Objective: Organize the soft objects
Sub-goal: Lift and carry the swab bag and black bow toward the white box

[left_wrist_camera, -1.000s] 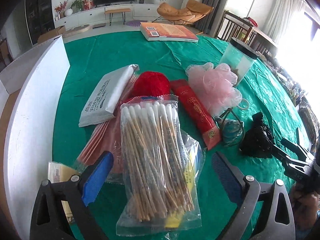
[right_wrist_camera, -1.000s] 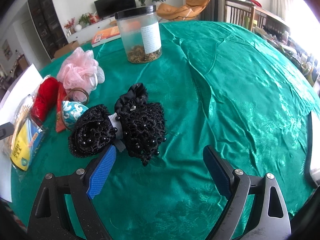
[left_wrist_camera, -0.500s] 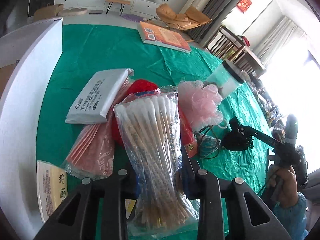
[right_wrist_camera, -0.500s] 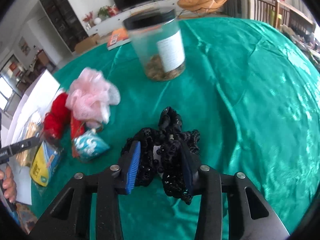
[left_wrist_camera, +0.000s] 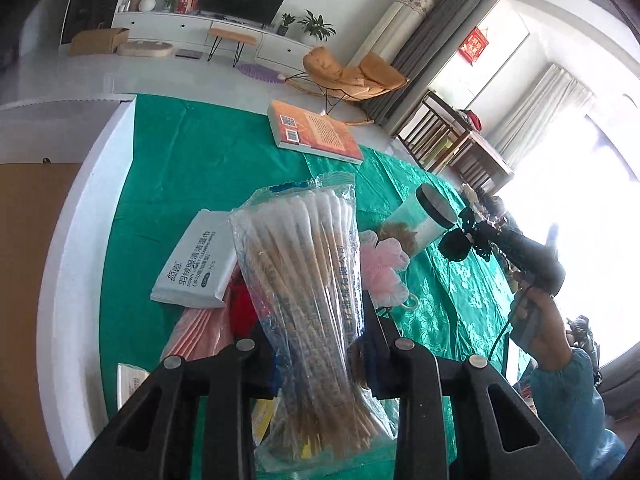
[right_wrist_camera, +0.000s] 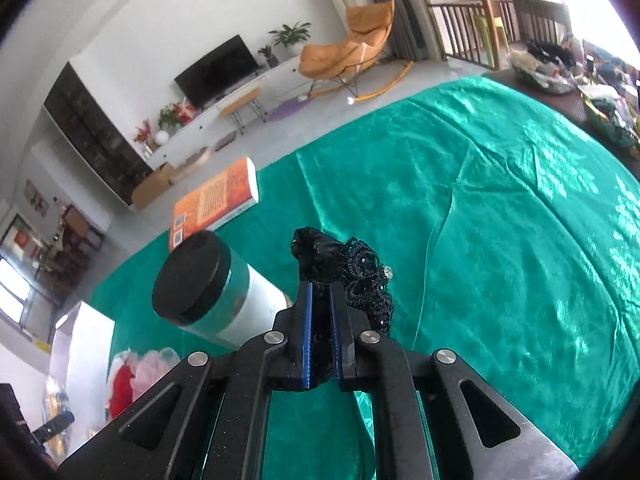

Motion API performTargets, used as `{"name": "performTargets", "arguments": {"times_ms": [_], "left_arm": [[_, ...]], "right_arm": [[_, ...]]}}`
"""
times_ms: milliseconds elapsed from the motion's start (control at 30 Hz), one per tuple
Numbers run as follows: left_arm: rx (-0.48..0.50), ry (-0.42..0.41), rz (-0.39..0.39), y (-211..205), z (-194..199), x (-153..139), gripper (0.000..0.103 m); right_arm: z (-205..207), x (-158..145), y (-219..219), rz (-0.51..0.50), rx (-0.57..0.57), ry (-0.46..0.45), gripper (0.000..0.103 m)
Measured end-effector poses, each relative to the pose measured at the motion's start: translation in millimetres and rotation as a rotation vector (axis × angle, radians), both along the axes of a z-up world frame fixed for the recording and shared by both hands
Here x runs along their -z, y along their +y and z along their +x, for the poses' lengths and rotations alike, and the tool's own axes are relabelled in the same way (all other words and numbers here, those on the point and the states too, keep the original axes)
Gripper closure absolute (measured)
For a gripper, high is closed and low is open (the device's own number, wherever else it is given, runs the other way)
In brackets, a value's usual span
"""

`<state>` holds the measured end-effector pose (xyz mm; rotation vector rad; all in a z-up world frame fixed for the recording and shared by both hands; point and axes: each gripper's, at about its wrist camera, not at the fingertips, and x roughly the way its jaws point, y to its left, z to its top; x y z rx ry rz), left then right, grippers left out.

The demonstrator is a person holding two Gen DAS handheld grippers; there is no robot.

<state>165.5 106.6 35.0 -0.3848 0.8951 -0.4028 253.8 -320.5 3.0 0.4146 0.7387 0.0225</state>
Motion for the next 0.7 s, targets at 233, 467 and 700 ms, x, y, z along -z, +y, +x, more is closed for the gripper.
{"name": "performTargets", "arguments": {"times_ms": [233,467,700], "left_arm": [[-0.085,-0.05,0.032,57.4,-20.0,-30.0,0.073],[-0.18,-0.066,0.044,113.0,-55.4,-37.2,0.073],[-0.236,-0.07,0.056,135.7,-66.4,-32.0,0.073]], "right_arm": [[-16.8,-83.8,60.6,-0.145,-0.081,-0.222,0.097],[-18.7,-73.7,51.8,-0.116,-0.066,-0.151,0.035],[-8.9,17.5,-66.9,0.207,0.222,0.192,0.029]]}}
